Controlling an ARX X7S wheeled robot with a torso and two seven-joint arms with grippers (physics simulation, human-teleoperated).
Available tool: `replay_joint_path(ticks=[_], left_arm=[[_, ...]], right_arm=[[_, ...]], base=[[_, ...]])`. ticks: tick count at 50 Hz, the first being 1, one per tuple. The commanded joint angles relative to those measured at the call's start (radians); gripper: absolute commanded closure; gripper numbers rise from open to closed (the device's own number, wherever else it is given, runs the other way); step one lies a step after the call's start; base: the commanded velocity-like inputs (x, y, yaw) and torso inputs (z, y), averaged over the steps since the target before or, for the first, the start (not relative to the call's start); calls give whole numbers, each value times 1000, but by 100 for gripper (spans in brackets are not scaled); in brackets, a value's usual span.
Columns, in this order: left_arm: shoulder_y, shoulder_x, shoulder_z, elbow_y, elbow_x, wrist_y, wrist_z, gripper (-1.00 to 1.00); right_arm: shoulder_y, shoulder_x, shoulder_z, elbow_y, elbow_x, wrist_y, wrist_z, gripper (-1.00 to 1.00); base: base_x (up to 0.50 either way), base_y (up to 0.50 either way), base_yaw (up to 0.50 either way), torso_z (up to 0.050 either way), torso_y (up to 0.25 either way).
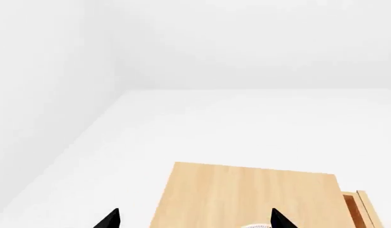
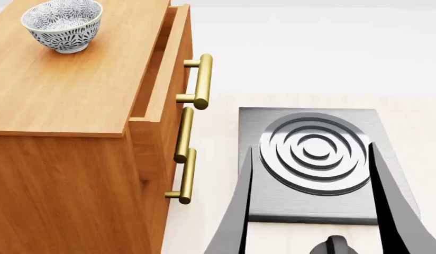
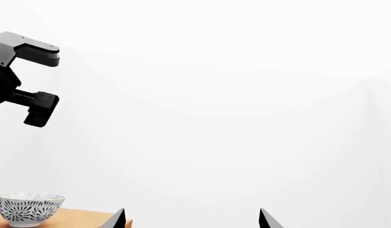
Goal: Pick the akita bowl on the wooden cabinet and place it on the plate.
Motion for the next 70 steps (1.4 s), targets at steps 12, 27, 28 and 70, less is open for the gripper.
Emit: replay_joint_path(ticks=[12,27,28,70], left_arm=[[2,-18,-389,-5,113,-112,12,-100],[-10,-21,-399,-5,138,-91,5,-100],[-10,-20,-394,-5,140,-93,5,-100],[101,2,-89,-5,170,-161,186,-100]], right_arm=[[-15,-8,16,1,-1,13,-10,-100],[-24,-17,24,1,-4,21,-18,-100],[-24,-16,25,0,-4,20,-18,-100],[-50,-27,51,11,-6,26,-36,-100]], base=[[0,0,0,0,0],[0,0,0,0,-146],[0,0,0,0,-250],[0,0,0,0,-43]])
